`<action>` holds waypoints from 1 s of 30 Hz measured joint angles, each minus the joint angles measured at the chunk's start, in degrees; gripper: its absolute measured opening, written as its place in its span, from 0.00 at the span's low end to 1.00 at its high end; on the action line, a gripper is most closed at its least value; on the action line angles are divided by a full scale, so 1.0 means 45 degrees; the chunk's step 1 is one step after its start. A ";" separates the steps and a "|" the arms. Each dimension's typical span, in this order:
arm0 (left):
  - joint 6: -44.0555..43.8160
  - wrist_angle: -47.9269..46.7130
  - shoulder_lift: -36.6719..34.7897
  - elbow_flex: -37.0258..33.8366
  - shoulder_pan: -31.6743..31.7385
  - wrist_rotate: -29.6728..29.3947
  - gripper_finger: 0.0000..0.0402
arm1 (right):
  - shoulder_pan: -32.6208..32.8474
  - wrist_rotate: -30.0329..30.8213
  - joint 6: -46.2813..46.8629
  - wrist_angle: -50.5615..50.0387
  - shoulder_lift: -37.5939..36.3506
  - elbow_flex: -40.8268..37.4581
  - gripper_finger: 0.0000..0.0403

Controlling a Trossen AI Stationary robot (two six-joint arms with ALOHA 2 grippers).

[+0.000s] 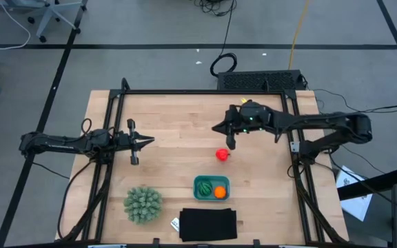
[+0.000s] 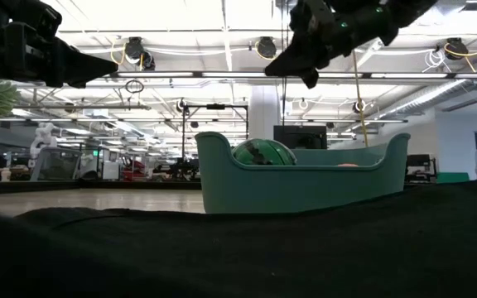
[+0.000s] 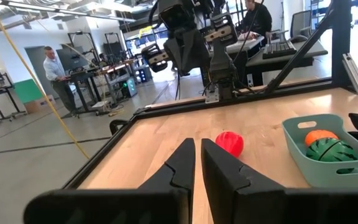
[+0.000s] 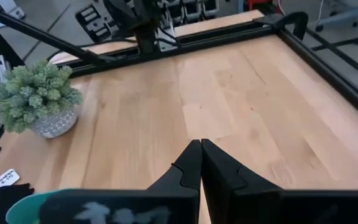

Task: Pick and placing Produce into tupperware
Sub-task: Put the red apple into the blue bin

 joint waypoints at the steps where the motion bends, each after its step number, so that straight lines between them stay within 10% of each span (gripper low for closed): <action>1: 0.0000 -0.0004 0.0004 0.0000 0.0000 0.0000 0.08 | 0.0000 -0.0008 0.0053 -0.0192 0.0120 0.0199 0.00; 30: 0.0005 -0.0173 0.0005 0.0000 0.0000 0.0005 0.08 | 0.0046 -0.0359 -0.0456 -1.0587 0.3541 0.7508 0.00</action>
